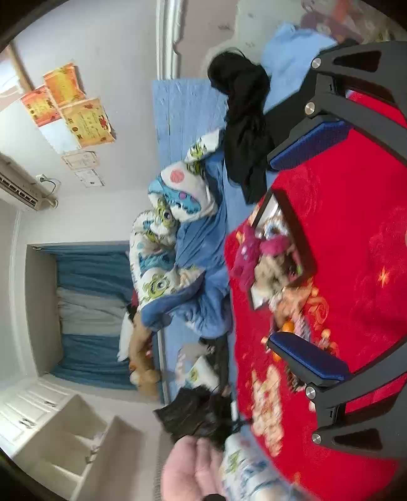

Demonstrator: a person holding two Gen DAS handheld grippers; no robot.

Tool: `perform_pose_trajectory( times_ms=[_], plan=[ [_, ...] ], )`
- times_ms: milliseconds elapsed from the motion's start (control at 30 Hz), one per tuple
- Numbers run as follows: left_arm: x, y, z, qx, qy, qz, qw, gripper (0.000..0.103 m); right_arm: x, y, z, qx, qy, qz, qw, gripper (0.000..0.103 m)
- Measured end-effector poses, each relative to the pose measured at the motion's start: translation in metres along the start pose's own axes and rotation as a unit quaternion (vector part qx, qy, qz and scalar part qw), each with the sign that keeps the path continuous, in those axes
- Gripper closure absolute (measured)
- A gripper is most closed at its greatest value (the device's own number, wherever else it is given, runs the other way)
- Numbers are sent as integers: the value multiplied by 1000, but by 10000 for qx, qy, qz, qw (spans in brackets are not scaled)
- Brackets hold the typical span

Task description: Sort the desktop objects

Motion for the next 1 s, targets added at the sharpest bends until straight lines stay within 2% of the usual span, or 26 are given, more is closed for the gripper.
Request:
perform_pose_trajectory(
  times_ms=[67, 133, 267, 400, 467, 567, 667, 833, 1000],
  plan=[
    [-1, -2, -2, 46, -7, -41, 10000, 0, -1, 0, -2, -38, 103, -170, 9998, 0],
    [-2, -9, -16, -133, 53, -126, 9998, 0, -6, -6, -10, -255, 152, -161, 9994, 0],
    [-9, -27, -51, -546, 212, -306, 9978, 0, -17, -18, -18, -517, 159, 54, 9985, 0],
    [-24, -42, -73, -721, 314, -392, 9961, 0, -26, -25, -18, -544, 154, 357, 9978, 0],
    [-35, -49, -77, -869, 365, -161, 9954, 0, -28, -30, -20, -601, 92, 474, 9970, 0],
    [-44, -58, -80, -890, 380, 33, 9953, 0, -28, -35, -22, -814, 220, 329, 9959, 0],
    [-47, -68, -87, -1122, 527, 50, 9923, 0, -32, -36, -23, -946, 379, 199, 9946, 0],
    [-51, -73, -89, -1154, 775, 18, 9903, 0, -46, -39, -20, -912, 390, 341, 9945, 0],
    [-56, -75, -88, -1227, 722, 44, 9898, 0, -58, -39, -17, -884, 481, 400, 9941, 0]
  ],
)
Point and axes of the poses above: each gripper's, at about its wrist camera, not at the fingertips, and z roughly against the way its jaws point, x to its right, y to its top, the point moved 7 cm from there along -z, roughly the way its jaws point, and after that the axes turned 15 degrees about -y, right-handed, at the moved point
